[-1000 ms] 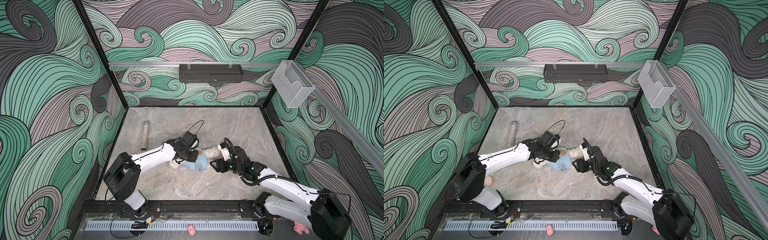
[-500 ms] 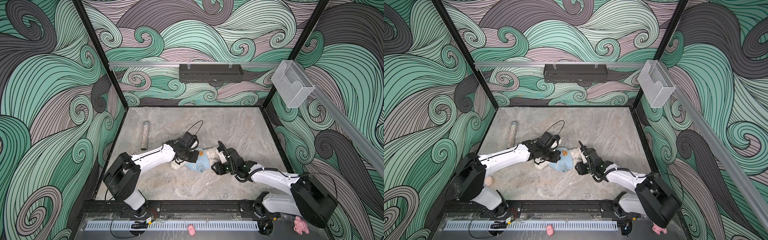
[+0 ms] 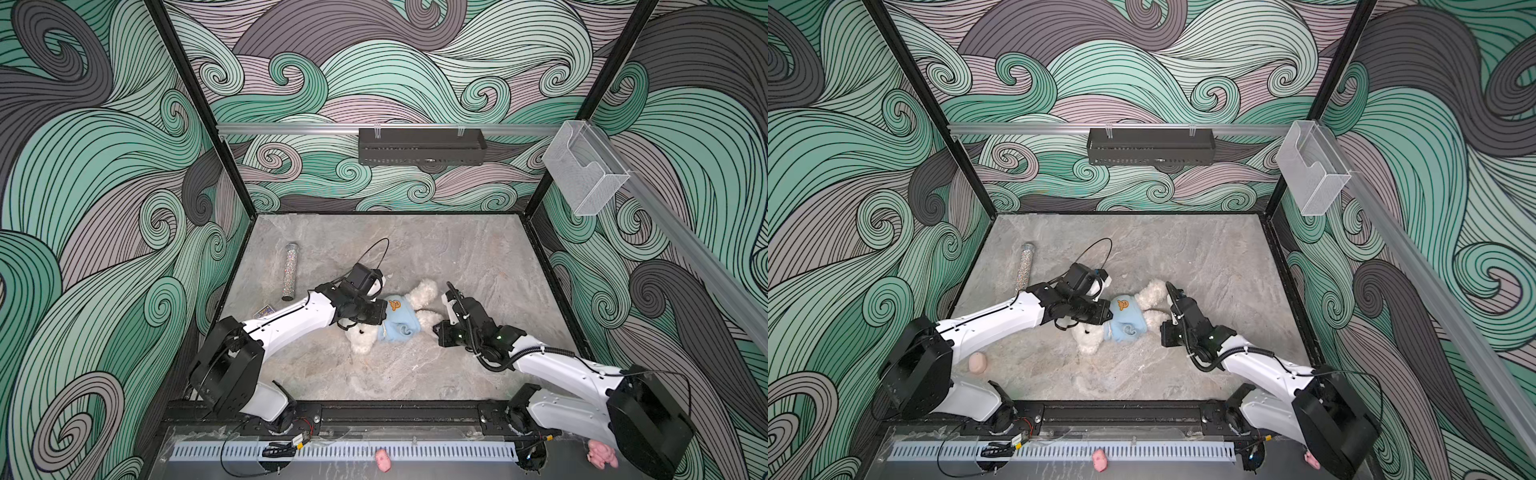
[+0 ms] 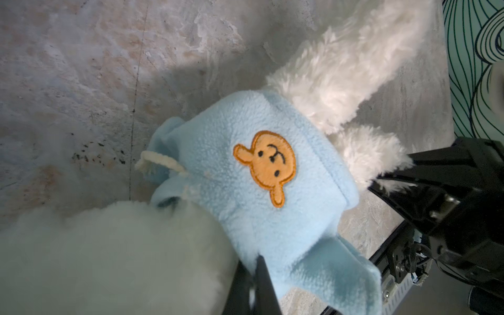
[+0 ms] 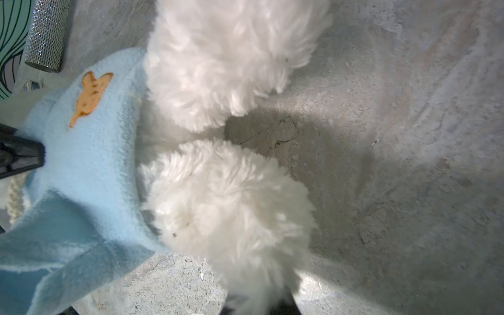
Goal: Dress the teddy bear
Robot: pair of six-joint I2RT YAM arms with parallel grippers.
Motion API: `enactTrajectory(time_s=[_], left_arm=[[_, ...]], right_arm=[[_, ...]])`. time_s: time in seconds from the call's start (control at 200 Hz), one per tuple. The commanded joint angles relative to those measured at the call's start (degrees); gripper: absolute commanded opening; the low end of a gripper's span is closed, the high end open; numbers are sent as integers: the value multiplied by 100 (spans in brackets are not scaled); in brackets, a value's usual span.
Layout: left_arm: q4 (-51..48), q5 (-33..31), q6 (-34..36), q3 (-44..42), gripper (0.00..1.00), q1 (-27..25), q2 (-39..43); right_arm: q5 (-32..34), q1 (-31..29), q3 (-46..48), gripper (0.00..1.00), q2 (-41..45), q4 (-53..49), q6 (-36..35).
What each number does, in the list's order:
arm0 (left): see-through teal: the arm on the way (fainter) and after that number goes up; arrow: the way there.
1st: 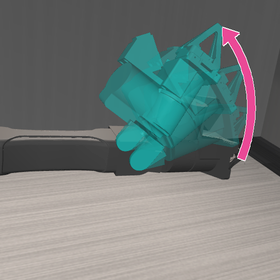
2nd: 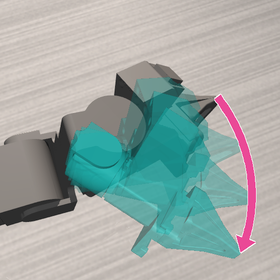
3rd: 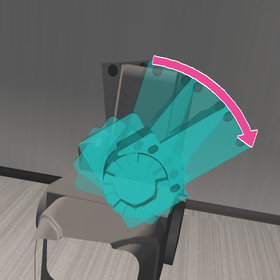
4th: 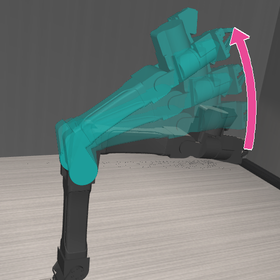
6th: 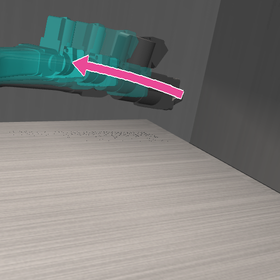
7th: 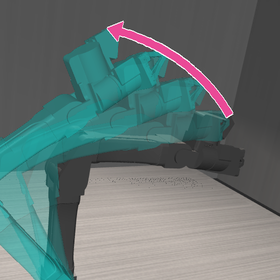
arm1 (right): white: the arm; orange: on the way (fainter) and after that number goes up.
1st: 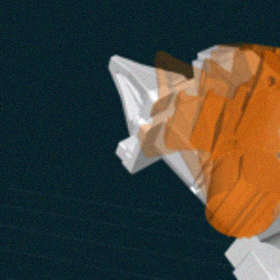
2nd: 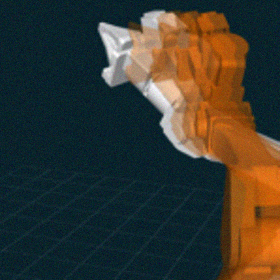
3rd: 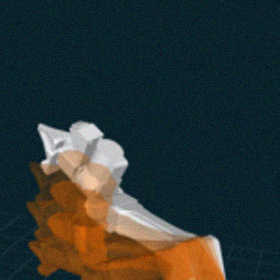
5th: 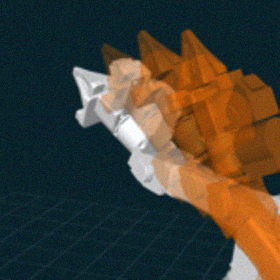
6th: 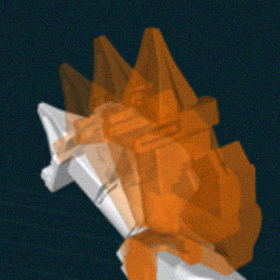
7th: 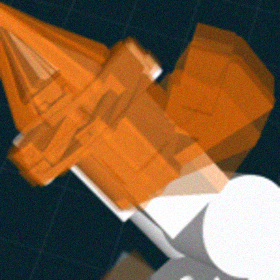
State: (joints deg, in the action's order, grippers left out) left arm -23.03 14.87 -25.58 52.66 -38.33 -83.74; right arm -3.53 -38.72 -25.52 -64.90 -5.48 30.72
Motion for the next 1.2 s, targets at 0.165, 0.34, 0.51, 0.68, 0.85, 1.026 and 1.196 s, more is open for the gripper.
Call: enactTrajectory(time_s=[0.165,0.34,0.51,0.68,0.85,1.026,1.196], left_arm=[[32,398,43,35,20,159,5],[25,206,143,146,51,164,599],[-320,-69,182,148,66,159,1404],[-492,220,69,-297,69,53,2254],[-305,441,-275,-753,69,-386,2716],[358,200,-628,-966,67,-973,2325],[438,-622,-996,-767,65,-1053,1629]], right_arm=[[-293,20,60,9,68,106,332],[-577,-43,12,13,105,303,893],[-682,-127,79,14,407,284,1947],[-614,-201,300,14,964,715,2969],[-395,-407,140,14,1237,799,3280],[-373,-599,-85,15,978,807,3179],[-561,-749,-253,16,727,910,2824]])
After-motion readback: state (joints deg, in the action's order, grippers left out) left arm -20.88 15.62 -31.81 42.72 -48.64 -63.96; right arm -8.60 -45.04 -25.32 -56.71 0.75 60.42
